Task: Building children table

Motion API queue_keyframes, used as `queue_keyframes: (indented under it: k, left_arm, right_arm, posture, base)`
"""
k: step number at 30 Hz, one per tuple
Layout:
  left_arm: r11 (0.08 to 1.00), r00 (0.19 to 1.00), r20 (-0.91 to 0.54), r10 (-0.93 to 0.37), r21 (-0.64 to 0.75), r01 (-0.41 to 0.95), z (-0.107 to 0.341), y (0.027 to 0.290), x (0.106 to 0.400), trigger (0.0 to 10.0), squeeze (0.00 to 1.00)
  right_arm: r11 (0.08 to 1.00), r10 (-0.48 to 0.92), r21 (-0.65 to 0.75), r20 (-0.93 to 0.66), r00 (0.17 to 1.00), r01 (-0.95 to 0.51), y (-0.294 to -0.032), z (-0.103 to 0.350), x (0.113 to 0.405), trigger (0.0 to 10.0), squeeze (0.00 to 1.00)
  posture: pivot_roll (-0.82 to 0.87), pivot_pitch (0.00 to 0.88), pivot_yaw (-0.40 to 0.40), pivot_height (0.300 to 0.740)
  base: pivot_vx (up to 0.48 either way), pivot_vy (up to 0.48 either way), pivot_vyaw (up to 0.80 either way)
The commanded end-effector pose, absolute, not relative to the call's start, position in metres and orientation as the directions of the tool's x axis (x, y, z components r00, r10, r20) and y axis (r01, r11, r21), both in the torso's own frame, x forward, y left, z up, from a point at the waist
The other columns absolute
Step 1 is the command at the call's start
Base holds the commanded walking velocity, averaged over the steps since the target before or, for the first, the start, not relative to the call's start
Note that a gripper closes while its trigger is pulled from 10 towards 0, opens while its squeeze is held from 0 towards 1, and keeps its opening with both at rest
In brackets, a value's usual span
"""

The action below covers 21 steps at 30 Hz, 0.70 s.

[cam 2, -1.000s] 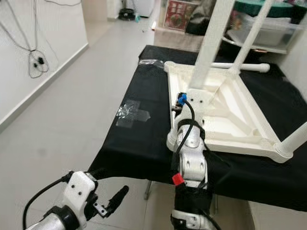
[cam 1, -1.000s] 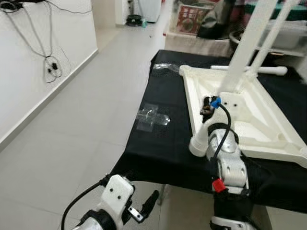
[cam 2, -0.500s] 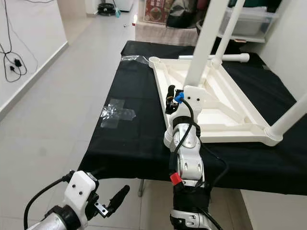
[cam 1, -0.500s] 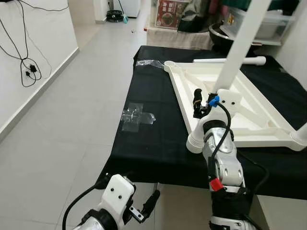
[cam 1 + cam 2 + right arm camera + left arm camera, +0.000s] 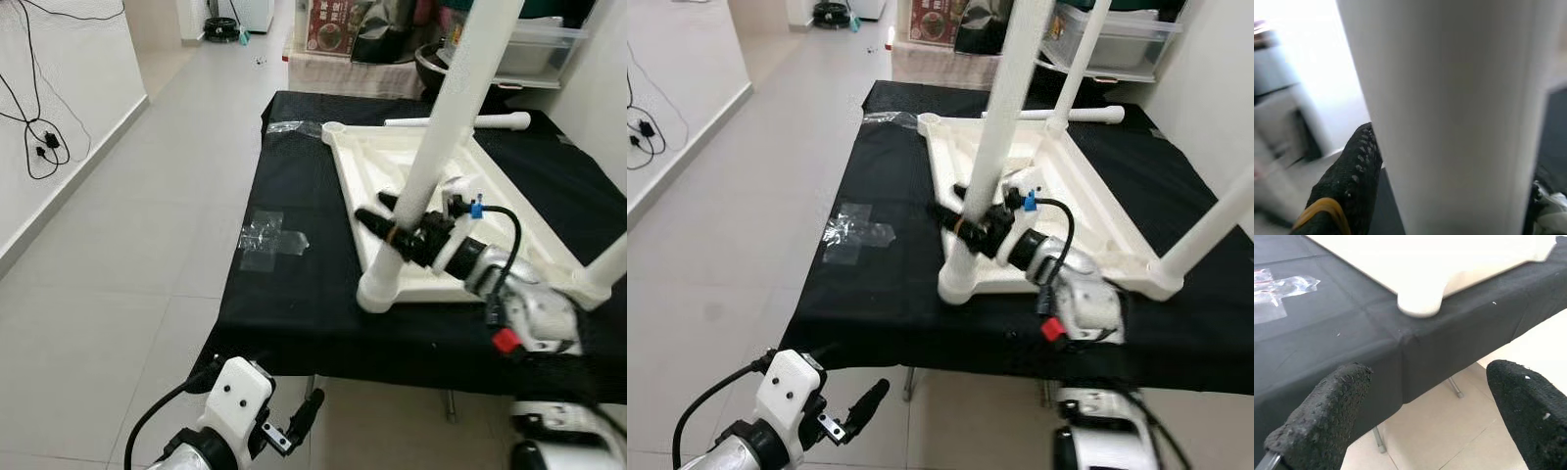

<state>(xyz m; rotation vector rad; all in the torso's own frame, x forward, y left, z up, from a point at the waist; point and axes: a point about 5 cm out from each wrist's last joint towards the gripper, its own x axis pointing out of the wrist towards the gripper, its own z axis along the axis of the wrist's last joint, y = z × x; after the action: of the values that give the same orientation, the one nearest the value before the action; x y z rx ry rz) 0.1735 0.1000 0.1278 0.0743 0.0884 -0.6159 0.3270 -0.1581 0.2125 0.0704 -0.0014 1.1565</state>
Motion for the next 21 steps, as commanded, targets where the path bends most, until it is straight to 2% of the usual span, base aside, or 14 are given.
queue_keyframes:
  k: [1,2,3,6,7,9,10,12,13,15,16,17,18,21]
  left_arm:
    - [0.815,0.812,-0.119,-0.572,0.034,0.579,0.124,0.099,0.172,10.0,0.0]
    - [0.815,0.812,-0.119,-0.572,0.034,0.579,0.124,0.1,0.171,10.0,0.0]
    - [0.815,0.811,-0.12,-0.572,0.033,0.579,0.124,0.099,0.171,10.0,0.0]
    - [0.814,0.811,-0.121,-0.573,0.032,0.58,0.124,0.099,0.171,10.0,0.0]
    - [0.814,0.811,-0.122,-0.573,0.031,0.58,0.124,0.099,0.171,10.0,0.0]
    - [0.814,0.811,-0.122,-0.572,0.031,0.58,0.124,0.099,0.171,10.0,0.0]
    - [0.814,0.811,-0.121,-0.573,0.03,0.58,0.124,0.099,0.171,10.0,0.0]
    - [0.814,0.81,-0.122,-0.573,0.028,0.58,0.124,0.099,0.171,10.0,0.0]
    - [0.814,0.81,-0.122,-0.573,0.028,0.58,0.124,0.099,0.171,10.0,0.0]
    - [0.813,0.809,-0.122,-0.574,0.028,0.581,0.124,0.099,0.171,10.0,0.0]
    - [0.813,0.809,-0.122,-0.574,0.028,0.581,0.124,0.099,0.171,10.0,0.0]
    - [0.813,0.809,-0.123,-0.575,0.028,0.582,0.123,0.1,0.172,10.0,0.0]
    - [0.813,0.809,-0.123,-0.575,0.028,0.582,0.123,0.1,0.172,10.0,0.0]
    - [0.811,0.807,-0.124,-0.577,0.029,0.585,0.123,0.1,0.172,10.0,0.0]
  right_arm:
    - [0.274,0.962,0.079,-0.007,0.274,-0.959,-0.139,0.2,0.325,10.0,0.0]
    - [0.269,0.963,0.063,-0.015,0.269,-0.961,-0.137,0.199,0.328,10.0,0.0]
    - [0.29,0.957,0.032,-0.013,0.29,-0.956,-0.133,0.201,0.334,0.0,0.0]
    - [0.351,0.936,0.016,0.007,0.352,-0.936,-0.132,0.204,0.342,0.0,0.0]
    - [0.458,0.888,-0.004,0.051,0.457,-0.889,-0.13,0.21,0.351,0.0,0.0]
    - [0.486,0.872,-0.006,0.068,0.484,-0.874,-0.131,0.212,0.353,0.0,0.0]
    - [0.598,0.797,0.0,0.101,0.595,-0.801,-0.136,0.214,0.358,0.0,0.0]
    - [0.711,0.696,0.017,0.124,0.707,-0.703,-0.145,0.214,0.361,0.0,0.0]
    - [0.711,0.696,0.017,0.124,0.707,-0.703,-0.145,0.214,0.361,0.0,0.0]
    - [0.826,0.554,0.045,0.127,0.823,-0.563,-0.155,0.211,0.363,0.0,0.0]
    - [0.826,0.554,0.045,0.127,0.823,-0.563,-0.155,0.211,0.363,0.0,0.0]
    - [0.931,0.36,0.028,0.099,0.928,-0.364,-0.166,0.204,0.359,0.0,0.0]
    - [0.931,0.36,0.028,0.099,0.928,-0.364,-0.166,0.204,0.359,0.0,0.0]
    - [0.999,0.05,-0.025,0.085,0.995,-0.048,-0.182,0.198,0.348,0.0,0.0]
  posture:
    - [0.15,0.097,-0.108,0.74]
    - [0.15,0.097,-0.107,0.74]
    - [0.15,0.097,-0.106,0.74]
    - [0.15,0.097,-0.106,0.74]
    - [0.15,0.098,-0.106,0.74]
    - [0.15,0.098,-0.106,0.74]
    - [0.15,0.095,-0.108,0.74]
    - [0.14,0.094,-0.108,0.74]
    - [0.14,0.094,-0.108,0.74]
    - [0.14,0.092,-0.107,0.74]
    - [0.14,0.092,-0.107,0.74]
    - [0.14,0.091,-0.103,0.74]
    - [0.14,0.091,-0.103,0.74]
    - [0.13,0.087,-0.101,0.74]
  base:
    - [0.0,0.0,0.0]
    - [0.0,0.0,0.0]
    - [0.0,0.0,0.0]
    - [0.0,0.0,0.0]
    - [0.0,0.0,0.0]
    - [0.0,0.0,0.0]
    - [0.0,0.0,0.0]
    - [0.0,0.0,0.0]
    - [0.0,0.0,0.0]
    - [0.0,0.0,0.0]
    - [0.0,0.0,0.0]
    - [0.0,0.0,0.0]
    - [0.0,0.0,0.0]
    - [0.0,0.0,0.0]
